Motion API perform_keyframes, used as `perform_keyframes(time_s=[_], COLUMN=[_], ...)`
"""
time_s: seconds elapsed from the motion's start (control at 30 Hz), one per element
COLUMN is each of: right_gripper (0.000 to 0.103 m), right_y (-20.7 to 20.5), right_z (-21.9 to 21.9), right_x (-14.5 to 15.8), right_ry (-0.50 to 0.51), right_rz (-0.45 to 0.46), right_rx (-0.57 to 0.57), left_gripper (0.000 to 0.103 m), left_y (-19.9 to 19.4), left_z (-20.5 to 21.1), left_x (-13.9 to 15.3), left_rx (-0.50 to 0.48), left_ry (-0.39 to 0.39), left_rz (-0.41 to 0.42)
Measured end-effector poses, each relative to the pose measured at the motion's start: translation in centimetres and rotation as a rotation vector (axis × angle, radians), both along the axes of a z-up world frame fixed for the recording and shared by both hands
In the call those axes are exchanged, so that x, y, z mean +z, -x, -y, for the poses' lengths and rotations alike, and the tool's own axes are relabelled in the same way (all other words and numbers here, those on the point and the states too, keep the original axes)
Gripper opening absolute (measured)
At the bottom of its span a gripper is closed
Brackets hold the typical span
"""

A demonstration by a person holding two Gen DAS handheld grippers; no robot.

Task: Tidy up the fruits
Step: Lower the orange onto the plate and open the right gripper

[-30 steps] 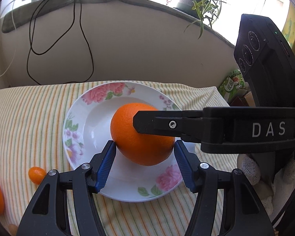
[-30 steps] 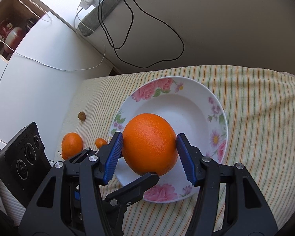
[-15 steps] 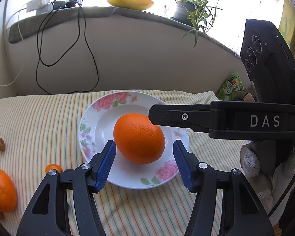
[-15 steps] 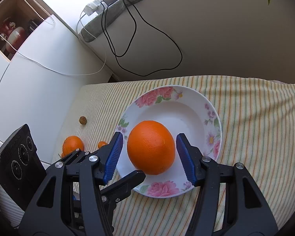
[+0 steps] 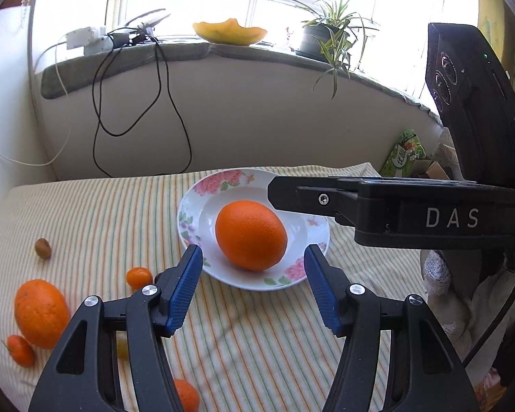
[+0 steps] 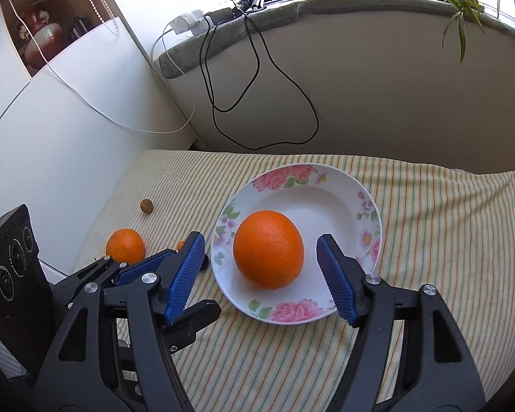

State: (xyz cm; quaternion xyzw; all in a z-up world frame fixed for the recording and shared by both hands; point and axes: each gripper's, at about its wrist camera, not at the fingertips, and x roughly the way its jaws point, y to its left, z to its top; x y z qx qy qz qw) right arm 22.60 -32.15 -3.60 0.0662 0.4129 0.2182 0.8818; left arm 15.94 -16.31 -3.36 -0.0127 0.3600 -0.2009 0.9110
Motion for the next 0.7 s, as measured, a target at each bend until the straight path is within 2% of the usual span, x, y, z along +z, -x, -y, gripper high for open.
perform_keyframes(time_s=[0.07, 0.2, 0.33, 0.5, 0.57, 0.7], right_gripper=[0.075, 0.075, 0.076, 0.077, 0.085, 0.086], right_y=[0.6, 1.7, 2.6, 4.0, 4.8, 5.8], right_z=[-0.7, -1.9, -2.8, -4.0, -4.5, -6.4], right_x=[0.3, 0.7, 0.8, 1.2, 1.5, 2.0], right_ry=[0.007, 0.009, -0.010, -0.003, -0.015, 0.008], right_rz=[0.018, 0.042, 0.049, 0.108, 0.152, 0.207], right_rx=[0.010, 0.022, 0.031, 0.035, 0.042, 0.082], left_gripper=[0.061, 0.068, 0.078, 0.079, 0.080, 0.080], left_y=[0.6, 1.8, 2.9, 3.8, 4.2, 4.3], left_z=[-0.6, -1.9, -3.4, -5.9, -7.0, -9.0], left_x=[0.2, 0.7, 0.8, 0.5, 0.3, 0.1], left_rx=[0.008, 0.044, 0.081, 0.137, 0.160, 0.203], left_ry=[-0.002, 0.003, -0.013, -0.020, -0.023, -0.020], left_rz=[0.007, 0.028, 0.051, 0.054, 0.052, 0.048])
